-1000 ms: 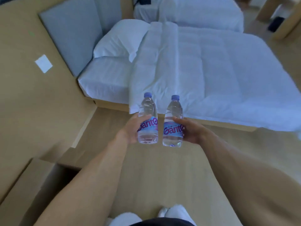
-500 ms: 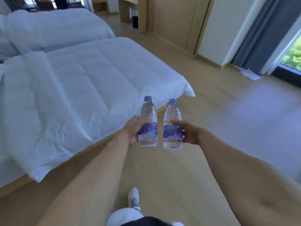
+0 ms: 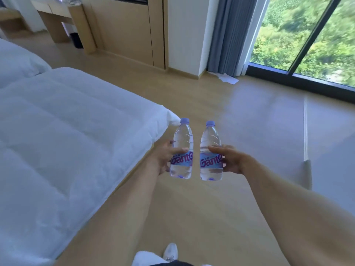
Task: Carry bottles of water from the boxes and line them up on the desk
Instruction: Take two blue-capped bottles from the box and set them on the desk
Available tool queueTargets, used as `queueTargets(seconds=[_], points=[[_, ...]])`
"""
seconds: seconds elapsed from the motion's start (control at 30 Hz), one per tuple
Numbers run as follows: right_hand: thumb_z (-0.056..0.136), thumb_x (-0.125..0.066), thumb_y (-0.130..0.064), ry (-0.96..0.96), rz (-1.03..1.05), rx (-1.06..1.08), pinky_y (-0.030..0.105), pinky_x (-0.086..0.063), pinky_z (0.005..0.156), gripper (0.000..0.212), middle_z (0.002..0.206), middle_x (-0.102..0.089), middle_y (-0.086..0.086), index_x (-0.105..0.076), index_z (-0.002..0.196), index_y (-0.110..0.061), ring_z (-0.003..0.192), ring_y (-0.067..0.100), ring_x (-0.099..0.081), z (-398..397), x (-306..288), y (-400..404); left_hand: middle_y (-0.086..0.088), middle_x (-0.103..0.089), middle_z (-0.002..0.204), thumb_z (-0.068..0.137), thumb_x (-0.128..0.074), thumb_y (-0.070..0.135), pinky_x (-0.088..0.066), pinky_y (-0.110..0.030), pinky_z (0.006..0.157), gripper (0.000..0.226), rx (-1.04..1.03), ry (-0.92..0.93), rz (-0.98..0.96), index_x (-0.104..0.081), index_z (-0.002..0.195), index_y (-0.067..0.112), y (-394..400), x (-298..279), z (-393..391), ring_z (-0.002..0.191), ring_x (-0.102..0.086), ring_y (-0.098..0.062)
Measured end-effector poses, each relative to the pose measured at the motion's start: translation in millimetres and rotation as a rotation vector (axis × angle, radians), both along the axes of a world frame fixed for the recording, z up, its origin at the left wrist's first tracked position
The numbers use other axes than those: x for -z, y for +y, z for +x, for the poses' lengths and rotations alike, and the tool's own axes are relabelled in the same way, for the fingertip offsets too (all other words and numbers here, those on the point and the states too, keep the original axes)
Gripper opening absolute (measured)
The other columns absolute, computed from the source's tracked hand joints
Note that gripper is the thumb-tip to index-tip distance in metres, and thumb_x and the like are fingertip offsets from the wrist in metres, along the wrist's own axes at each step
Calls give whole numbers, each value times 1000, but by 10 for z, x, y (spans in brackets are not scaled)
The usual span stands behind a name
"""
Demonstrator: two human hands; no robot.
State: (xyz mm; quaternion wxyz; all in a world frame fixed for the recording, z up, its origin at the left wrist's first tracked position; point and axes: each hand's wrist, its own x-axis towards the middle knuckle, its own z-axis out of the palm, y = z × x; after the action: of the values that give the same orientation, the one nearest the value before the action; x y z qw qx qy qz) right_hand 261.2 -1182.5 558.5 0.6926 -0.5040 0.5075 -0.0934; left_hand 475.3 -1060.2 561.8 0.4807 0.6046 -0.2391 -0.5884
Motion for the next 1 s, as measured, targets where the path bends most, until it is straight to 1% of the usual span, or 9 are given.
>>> queueTargets(seconds=[0.1,0.23,0.33,0.47,0.5,0.63,0.73,0.9,1.0], points=[[81,-79,-30,-10,12,68,56,-56,88,28,93,-74,8,-70,105,-19,91,26,-69,76,-11,-281,-16,-72,117,81,-83,20,-54,-68,85,51,58,-37,30,-58,126,16,-471,-27,150,107,-71,-35],[81,-78,-31,-14,20,134,54,-57,86,31,93,-73,9,-69,106,-15,89,26,-69,99,-27,-653,-20,-70,121,83,-81,23,-53,-70,85,55,104,-49,35,-54,130,16,-1043,-49,192,109,-69,-39],[83,-76,-31,-24,22,187,52,-57,86,30,93,-72,9,-67,106,-14,88,25,-68,102,-35,-982,-19,-70,119,82,-83,26,-54,-69,82,56,125,-74,39,-54,129,14,-1474,-59,198,108,-70,-38],[85,-75,-35,-45,36,235,48,-58,80,33,89,-72,7,-66,107,-13,89,24,-68,60,42,-1504,-12,-72,112,81,-83,26,-60,-58,73,54,131,-89,40,-53,125,17,-2082,-37,153,89,-72,-27],[84,-75,-36,-52,39,245,47,-59,79,34,88,-73,6,-66,108,-13,88,24,-69,50,69,-1662,-12,-72,112,81,-83,25,-60,-57,72,53,134,-94,41,-53,125,17,-2243,-32,139,87,-72,-27],[83,-75,-38,-58,47,234,45,-59,77,34,81,-74,4,-66,107,-15,85,23,-70,-1,175,-2364,-13,-73,111,82,-81,24,-58,-62,80,49,132,-105,59,-56,124,17,-2934,6,70,87,-72,-29],[83,-75,-38,-70,50,214,43,-59,74,31,77,-75,1,-66,105,-17,85,21,-70,-74,211,-2968,-13,-73,113,84,-79,25,-59,-56,77,46,127,-116,64,-58,123,17,-3503,6,18,87,-71,-30],[83,-76,-38,-71,58,161,40,-59,68,31,75,-75,0,-67,105,-19,77,18,-72,-157,110,-3981,-11,-73,110,81,-81,26,-59,-52,77,43,76,-107,80,-61,118,19,-4401,-75,-66,85,-72,-29],[82,-76,-37,-63,54,154,40,-59,67,33,74,-76,1,-66,106,-17,77,19,-72,-141,53,-4542,-15,-72,117,80,-82,26,-58,-58,83,46,42,-98,83,-61,120,18,-4859,-134,-76,88,-71,-31]])
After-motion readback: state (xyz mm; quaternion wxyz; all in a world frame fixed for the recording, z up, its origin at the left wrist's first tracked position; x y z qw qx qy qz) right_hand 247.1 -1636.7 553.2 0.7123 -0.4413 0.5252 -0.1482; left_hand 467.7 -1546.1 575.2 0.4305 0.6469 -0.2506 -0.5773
